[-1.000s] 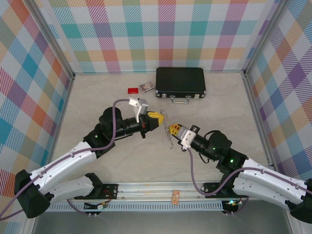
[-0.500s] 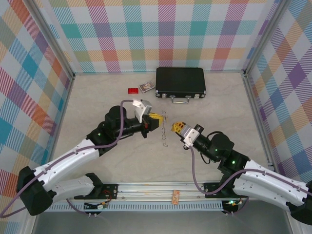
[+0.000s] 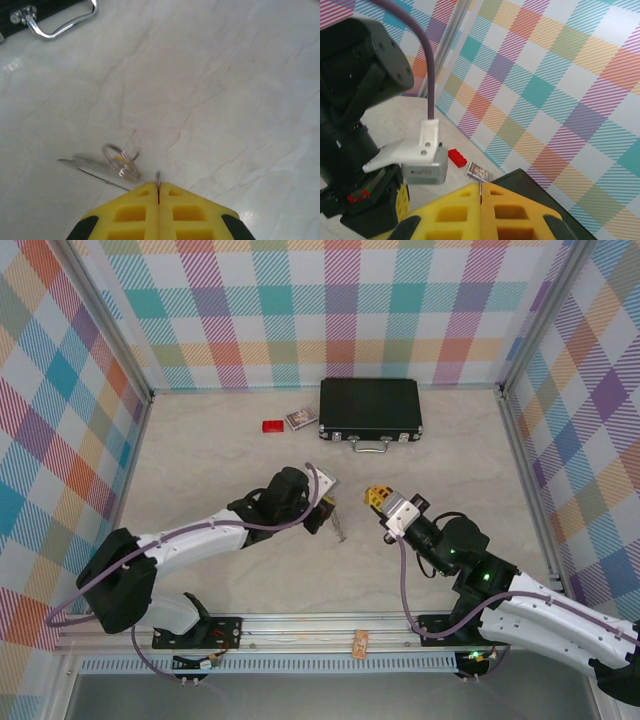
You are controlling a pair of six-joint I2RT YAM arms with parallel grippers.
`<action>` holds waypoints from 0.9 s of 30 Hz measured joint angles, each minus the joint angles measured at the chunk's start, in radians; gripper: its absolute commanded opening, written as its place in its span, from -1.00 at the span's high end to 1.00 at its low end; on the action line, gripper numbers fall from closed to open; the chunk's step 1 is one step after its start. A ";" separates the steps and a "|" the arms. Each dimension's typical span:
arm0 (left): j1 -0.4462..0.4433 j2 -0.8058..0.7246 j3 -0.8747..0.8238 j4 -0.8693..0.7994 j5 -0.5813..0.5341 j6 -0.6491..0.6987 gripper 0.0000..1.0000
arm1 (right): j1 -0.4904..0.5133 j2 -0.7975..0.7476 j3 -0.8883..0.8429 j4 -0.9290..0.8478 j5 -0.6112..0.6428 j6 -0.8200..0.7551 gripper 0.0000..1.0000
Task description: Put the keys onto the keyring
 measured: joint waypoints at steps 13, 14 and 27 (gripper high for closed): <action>-0.005 -0.066 0.006 -0.105 -0.093 0.084 1.00 | -0.006 -0.020 -0.006 0.002 0.023 0.004 1.00; -0.004 -0.091 0.006 -0.132 -0.099 0.089 1.00 | -0.006 -0.019 -0.008 0.001 0.023 0.004 1.00; -0.004 -0.026 0.219 -0.581 -0.088 0.293 1.00 | -0.006 -0.039 -0.015 0.000 0.023 0.027 1.00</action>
